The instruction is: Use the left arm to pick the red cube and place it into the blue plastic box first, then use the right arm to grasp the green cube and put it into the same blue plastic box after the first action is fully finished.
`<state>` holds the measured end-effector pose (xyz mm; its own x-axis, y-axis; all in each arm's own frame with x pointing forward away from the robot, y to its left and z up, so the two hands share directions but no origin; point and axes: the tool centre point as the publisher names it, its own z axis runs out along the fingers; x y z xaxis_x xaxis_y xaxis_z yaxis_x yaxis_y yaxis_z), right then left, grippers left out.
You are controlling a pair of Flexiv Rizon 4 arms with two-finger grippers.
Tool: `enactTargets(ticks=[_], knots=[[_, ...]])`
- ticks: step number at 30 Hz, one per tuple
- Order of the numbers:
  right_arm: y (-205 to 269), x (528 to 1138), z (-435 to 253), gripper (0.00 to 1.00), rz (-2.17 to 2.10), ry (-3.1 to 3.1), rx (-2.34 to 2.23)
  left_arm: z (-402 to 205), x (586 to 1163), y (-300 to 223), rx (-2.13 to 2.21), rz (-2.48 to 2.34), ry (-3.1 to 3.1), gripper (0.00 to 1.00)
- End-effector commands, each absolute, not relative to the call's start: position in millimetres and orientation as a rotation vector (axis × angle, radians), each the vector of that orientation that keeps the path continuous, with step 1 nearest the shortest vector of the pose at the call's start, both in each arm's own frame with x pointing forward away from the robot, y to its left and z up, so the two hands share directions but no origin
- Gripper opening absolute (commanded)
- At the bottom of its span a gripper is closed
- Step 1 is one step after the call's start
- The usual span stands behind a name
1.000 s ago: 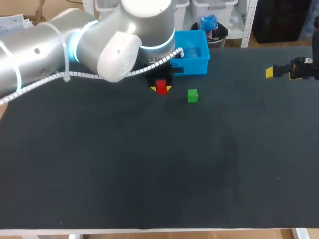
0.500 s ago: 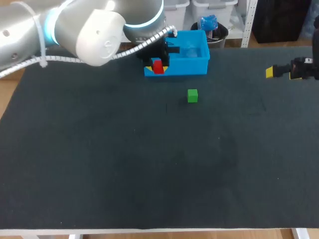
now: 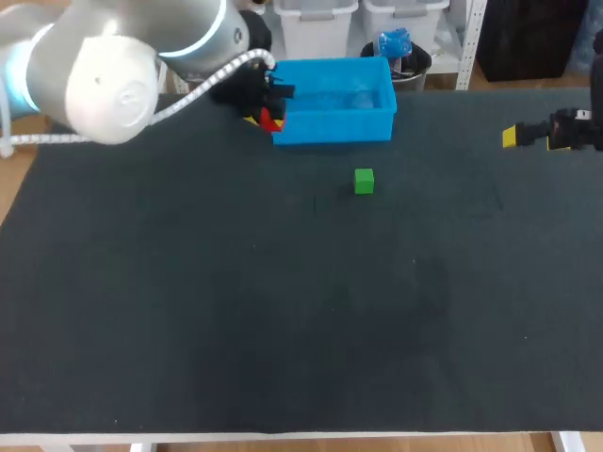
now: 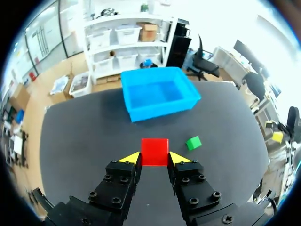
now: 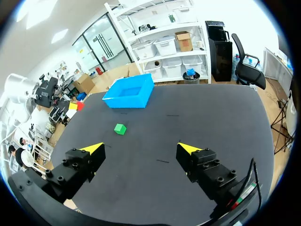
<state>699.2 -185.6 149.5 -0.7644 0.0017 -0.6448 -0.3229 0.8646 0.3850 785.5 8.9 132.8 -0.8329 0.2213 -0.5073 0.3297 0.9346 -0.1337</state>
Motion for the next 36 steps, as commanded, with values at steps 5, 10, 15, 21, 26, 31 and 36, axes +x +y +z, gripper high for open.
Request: enactTargets(ticks=[5,10,15,21,26,31,36], knots=[[-185,700,149,1.0,0.637,2.371,-0.231,132,773,27,0.505,-0.456,2.479,0.0],[-185,700,149,1.0,0.637,2.371,-0.231,138,773,36,0.525,-0.499,2.439,0.0],[-185,700,149,1.0,0.637,2.371,-0.231,140,776,39,0.524,-0.509,2.431,0.0],[-185,700,149,1.0,0.637,2.371,-0.231,148,788,33,0.556,-0.507,2.414,0.0],[-185,700,149,1.0,0.637,2.371,-0.231,159,806,21,0.593,-0.531,2.355,0.0],[-185,700,149,1.0,0.637,2.371,-0.231,163,825,5,0.634,-0.564,2.305,0.0],[-185,700,149,1.0,0.637,2.371,-0.231,164,845,-10,0.669,-0.568,2.291,0.0]])
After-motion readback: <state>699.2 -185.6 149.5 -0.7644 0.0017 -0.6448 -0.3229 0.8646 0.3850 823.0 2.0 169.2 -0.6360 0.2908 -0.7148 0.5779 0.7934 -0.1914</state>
